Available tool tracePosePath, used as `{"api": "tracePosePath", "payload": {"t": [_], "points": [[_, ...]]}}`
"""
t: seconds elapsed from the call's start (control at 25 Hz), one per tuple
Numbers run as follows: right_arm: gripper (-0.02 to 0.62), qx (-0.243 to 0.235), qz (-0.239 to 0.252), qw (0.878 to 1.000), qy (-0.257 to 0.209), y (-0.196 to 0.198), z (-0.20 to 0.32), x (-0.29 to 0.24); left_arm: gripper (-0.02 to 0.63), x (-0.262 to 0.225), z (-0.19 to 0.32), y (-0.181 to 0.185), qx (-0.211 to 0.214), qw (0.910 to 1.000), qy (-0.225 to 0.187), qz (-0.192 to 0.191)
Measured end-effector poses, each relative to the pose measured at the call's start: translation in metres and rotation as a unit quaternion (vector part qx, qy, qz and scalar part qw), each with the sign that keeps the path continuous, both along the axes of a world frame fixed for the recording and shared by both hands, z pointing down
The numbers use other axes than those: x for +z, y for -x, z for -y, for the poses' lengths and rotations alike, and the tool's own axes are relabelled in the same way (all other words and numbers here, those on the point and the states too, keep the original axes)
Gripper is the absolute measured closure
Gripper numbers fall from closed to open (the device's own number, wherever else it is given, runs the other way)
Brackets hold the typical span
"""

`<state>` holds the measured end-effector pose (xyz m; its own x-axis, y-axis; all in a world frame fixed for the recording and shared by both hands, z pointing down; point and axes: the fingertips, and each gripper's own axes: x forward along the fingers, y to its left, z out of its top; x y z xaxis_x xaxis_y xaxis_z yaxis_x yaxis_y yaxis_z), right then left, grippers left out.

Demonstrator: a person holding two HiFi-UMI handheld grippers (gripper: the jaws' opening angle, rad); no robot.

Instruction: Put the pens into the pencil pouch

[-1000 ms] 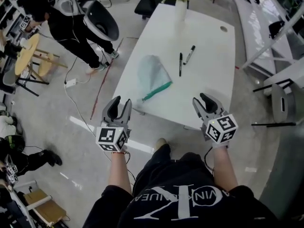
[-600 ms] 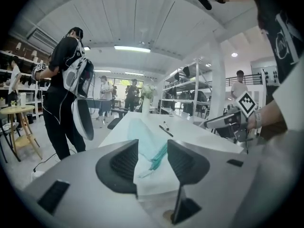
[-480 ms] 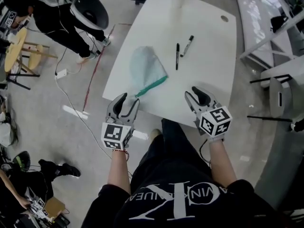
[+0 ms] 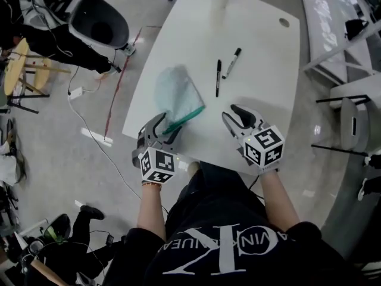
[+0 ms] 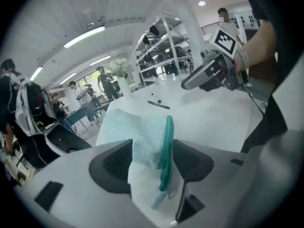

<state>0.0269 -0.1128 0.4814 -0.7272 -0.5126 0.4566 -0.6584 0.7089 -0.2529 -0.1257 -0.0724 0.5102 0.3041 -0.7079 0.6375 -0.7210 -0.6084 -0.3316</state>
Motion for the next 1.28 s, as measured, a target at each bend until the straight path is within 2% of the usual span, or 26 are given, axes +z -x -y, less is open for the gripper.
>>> {"api": "tracePosePath", "payload": {"t": [0.12,0.28,0.6,0.92,1.08,1.28], "points": [[0.445,-0.005,0.003,1.000,0.006,-0.003,0.007,0.003,0.348,0.011,0.009,-0.003,0.019,0.9986,0.019,0.045],[0.446,-0.010,0.004,1.000,0.016,-0.004,0.011,0.006,0.362,0.019,0.011,-0.004,0.025,0.9972,0.047,0.053],[0.449,-0.002,-0.014,0.999,0.049,0.001,0.023,0.024,0.481,0.022,0.013,-0.007,0.016,0.9972,0.073,-0.006],[0.457,0.045,-0.050,0.995,0.068,0.009,0.047,0.042,0.514,0.004,0.017,-0.008,-0.012,0.9923,0.078,-0.095],[0.453,0.059,-0.068,0.993,0.077,0.018,0.066,0.049,0.561,-0.010,0.028,-0.006,-0.056,0.9858,0.059,-0.147],[0.457,0.095,-0.114,0.986,0.081,0.023,0.086,0.056,0.565,-0.024,0.037,0.000,-0.099,0.9807,0.021,-0.167]]}}
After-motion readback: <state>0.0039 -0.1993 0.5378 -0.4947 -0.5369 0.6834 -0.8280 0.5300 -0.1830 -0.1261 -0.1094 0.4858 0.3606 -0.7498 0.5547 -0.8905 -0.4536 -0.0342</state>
